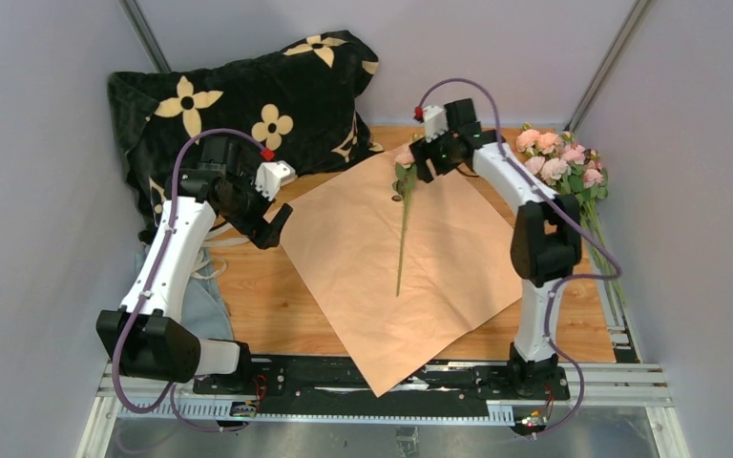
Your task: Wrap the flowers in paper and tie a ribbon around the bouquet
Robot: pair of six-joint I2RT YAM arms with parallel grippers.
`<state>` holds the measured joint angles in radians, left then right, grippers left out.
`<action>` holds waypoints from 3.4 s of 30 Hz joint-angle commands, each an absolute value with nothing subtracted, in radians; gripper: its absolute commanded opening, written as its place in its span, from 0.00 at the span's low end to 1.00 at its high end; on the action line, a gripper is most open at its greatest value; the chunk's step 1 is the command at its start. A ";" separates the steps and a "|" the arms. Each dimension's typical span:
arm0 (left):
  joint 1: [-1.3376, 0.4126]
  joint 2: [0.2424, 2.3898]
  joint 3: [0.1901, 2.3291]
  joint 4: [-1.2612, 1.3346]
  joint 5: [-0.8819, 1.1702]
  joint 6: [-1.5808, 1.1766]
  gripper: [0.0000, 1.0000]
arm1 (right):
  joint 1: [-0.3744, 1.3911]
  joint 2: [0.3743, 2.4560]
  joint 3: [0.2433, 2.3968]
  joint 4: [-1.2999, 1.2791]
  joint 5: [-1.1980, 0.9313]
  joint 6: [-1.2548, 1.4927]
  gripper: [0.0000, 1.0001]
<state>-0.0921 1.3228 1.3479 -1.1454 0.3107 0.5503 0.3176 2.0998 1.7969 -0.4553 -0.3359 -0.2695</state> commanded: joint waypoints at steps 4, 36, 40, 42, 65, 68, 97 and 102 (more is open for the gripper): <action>-0.089 1.393 1.392 -1.137 0.284 0.540 0.98 | -0.032 1.943 1.735 -0.568 -0.027 -0.239 0.74; -0.089 1.659 1.474 -1.138 0.203 0.469 0.95 | -0.264 2.377 2.052 -0.608 0.267 -0.403 0.65; -0.089 1.662 1.480 -1.138 0.199 0.462 0.94 | -0.264 2.425 2.112 -0.648 0.154 -0.395 0.52; -0.089 1.659 1.481 -1.139 0.199 0.460 0.94 | -0.264 2.425 2.104 -0.643 0.077 -0.394 0.39; -0.089 1.511 1.450 -1.138 0.305 0.476 0.94 | -0.173 1.637 1.770 -0.456 -0.296 -0.014 0.00; -0.089 1.508 1.484 -1.140 0.355 0.468 0.93 | -0.166 1.551 1.699 -0.326 -0.413 0.158 0.00; -0.498 1.649 1.396 -0.159 0.738 -0.284 0.76 | 0.451 1.562 1.492 -0.057 -0.445 0.592 0.00; -0.503 1.656 1.315 -0.088 0.692 -0.418 0.01 | 0.447 1.612 1.553 -0.173 -0.468 0.497 0.00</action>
<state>-0.4999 1.6867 1.3716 -0.2619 0.7479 -0.2539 0.4381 1.5749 1.4864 -0.0868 -0.4351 0.5686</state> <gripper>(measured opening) 0.209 0.023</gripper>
